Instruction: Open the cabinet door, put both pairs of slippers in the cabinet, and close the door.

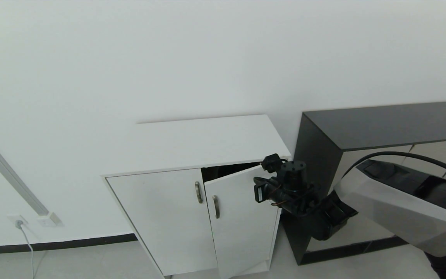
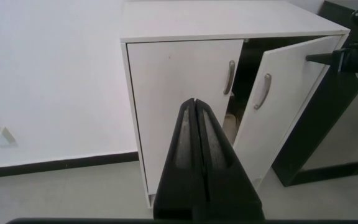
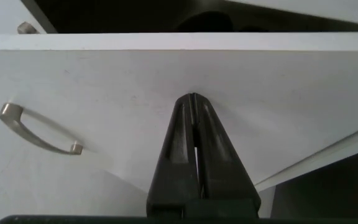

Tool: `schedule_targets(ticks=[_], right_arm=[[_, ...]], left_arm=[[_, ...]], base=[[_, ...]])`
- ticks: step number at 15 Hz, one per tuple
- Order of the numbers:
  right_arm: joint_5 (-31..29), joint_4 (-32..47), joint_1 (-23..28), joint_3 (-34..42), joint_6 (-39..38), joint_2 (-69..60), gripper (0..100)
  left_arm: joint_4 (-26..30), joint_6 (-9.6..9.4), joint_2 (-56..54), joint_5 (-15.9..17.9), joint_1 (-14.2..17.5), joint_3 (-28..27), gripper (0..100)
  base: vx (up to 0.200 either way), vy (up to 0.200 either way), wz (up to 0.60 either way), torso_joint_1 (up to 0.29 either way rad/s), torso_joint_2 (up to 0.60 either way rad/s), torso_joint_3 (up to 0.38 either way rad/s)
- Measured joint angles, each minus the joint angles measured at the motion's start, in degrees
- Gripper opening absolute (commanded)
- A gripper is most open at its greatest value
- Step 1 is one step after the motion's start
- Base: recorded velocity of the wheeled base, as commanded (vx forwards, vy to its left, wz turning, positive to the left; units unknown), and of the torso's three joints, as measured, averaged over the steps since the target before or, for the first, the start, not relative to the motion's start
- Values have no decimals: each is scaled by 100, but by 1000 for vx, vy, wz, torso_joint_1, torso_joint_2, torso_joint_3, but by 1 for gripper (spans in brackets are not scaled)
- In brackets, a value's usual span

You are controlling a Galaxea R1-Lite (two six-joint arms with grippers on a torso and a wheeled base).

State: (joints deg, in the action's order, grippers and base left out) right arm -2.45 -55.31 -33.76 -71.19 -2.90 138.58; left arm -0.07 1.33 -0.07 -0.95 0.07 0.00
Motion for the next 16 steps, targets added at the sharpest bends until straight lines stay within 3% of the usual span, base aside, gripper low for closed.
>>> schedule_targets(ticks=[16], right_arm=[[-11, 747, 145, -913, 1, 233, 0]], left_arm=[[0, -2, 0, -5, 0, 0, 0]], base=[[0, 0, 0, 0, 0, 0]])
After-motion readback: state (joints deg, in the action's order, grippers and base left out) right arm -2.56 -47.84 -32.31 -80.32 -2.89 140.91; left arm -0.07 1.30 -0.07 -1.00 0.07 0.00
